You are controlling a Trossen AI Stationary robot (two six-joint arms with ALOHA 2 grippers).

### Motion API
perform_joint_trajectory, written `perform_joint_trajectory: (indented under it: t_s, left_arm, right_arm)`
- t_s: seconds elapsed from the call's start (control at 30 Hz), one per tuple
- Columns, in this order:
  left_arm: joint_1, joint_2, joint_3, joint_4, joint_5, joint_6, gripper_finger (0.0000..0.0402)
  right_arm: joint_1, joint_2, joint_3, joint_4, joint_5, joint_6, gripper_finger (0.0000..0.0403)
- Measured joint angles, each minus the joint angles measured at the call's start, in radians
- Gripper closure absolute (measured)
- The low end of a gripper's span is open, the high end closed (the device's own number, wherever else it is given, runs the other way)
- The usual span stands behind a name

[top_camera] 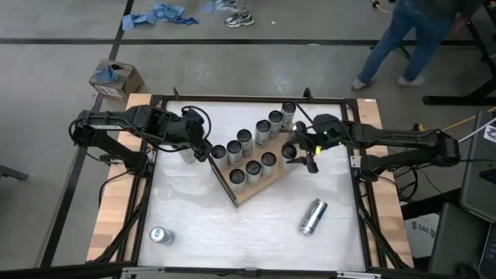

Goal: Place canned beverage on shelf
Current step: Put the white yellow soda can on the shelf

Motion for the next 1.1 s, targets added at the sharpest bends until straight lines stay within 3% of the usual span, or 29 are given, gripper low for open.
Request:
perform_joint_trajectory:
  t_s: [0.17, 1.1]
  left_arm:
    - [0.0, 0.0, 0.0, 0.0, 0.0, 0.0, 0.0023]
    - [0.0, 0.0, 0.0, 0.014, -0.001, 0.007, 0.0023]
  right_arm:
    - [-0.032, 0.001, -0.025, 0.044, -0.047, 0.0, 0.0148]
    - [-0.03, 0.127, -0.022, 0.158, -0.089, -0.013, 0.0148]
